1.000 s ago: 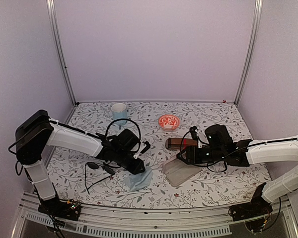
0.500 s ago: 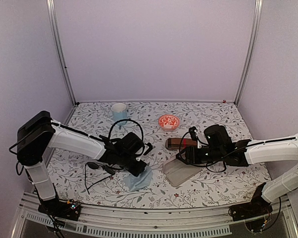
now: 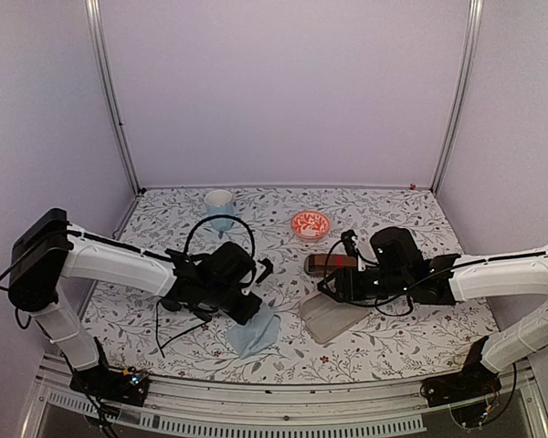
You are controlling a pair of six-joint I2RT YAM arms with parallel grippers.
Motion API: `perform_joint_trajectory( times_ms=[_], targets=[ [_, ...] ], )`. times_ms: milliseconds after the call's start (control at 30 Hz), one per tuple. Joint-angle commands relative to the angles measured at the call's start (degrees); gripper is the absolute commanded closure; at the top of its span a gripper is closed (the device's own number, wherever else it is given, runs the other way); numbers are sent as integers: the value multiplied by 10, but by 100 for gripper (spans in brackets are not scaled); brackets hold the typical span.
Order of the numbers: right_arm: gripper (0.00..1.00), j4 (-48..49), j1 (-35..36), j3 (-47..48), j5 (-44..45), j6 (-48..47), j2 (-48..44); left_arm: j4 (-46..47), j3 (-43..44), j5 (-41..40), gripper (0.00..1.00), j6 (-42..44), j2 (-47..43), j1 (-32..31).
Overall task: Organize the sunglasses
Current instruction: Pick up the glasses cleaning cloth from the center of the board.
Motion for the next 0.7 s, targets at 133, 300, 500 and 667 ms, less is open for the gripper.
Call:
perform_joint_trajectory(
  times_ms=[133,300,500,667],
  targets=[
    [38,-16,65,92,46,-43,43,-2,-37,-42,100,1,-44,36],
    [39,-38,91,172,44,-76,110,5,-55,-42,100,3,-49,61],
    [39,-52,117,263,21,-96,203,21,-78,-33,100,5,-59,90],
    [43,-81,122,316,10,-88,275,35,-96,-22,100,5,-58,112]
  ],
)
